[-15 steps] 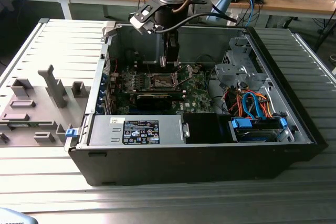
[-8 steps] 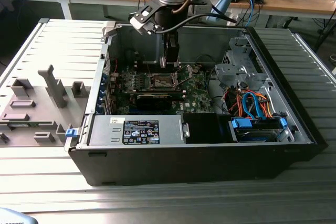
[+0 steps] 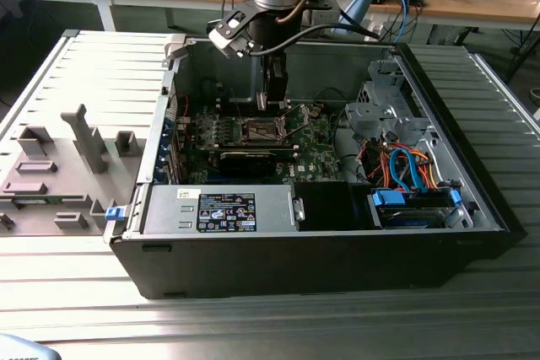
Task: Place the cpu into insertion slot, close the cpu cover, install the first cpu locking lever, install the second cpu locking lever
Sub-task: 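Place the cpu into insertion slot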
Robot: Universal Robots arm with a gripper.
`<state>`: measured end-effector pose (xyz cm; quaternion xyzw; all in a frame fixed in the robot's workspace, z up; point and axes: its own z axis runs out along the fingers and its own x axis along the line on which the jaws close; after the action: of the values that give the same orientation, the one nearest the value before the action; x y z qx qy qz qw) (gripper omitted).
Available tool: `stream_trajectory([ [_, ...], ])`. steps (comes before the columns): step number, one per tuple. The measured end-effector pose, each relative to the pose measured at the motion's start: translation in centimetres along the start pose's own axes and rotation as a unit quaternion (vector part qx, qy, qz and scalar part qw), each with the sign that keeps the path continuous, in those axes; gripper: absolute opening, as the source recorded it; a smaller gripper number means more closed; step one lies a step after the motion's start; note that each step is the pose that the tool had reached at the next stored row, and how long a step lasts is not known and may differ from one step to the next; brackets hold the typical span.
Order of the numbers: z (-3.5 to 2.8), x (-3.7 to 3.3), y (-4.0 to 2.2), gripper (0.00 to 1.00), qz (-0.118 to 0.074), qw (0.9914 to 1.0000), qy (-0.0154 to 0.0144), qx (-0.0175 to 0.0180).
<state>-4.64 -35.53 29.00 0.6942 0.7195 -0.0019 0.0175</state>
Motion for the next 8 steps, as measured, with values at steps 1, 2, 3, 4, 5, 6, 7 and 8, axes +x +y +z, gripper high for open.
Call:
stream_trajectory([
  [1, 0.02, 0.0, 0.0, 0.55, 0.0, 1.0, 0.0, 0.0],
  [2, 0.04, 0.0, 0.0, 0.55, 0.0, 1.0, 0.0, 0.0],
  [3, 0.08, 0.0, 0.0, 0.55, 0.0, 1.0, 0.0, 0.0],
  [4, 0.11, 0.0, 0.0, 0.55, 0.0, 1.0, 0.0, 0.0],
  [5, 0.15, 0.01, 0.0, 0.55, 0.0, 1.0, 0.0, 0.0],
  [6, 0.19, 0.01, 0.0, 0.55, 0.0, 1.0, 0.0, 0.0],
  [7, 0.21, 0.01, 0.0, 0.55, 0.0, 1.0, 0.0, 0.0],
  [8, 0.23, 0.01, 0.0, 0.55, 0.0, 1.0, 0.0, 0.0],
])
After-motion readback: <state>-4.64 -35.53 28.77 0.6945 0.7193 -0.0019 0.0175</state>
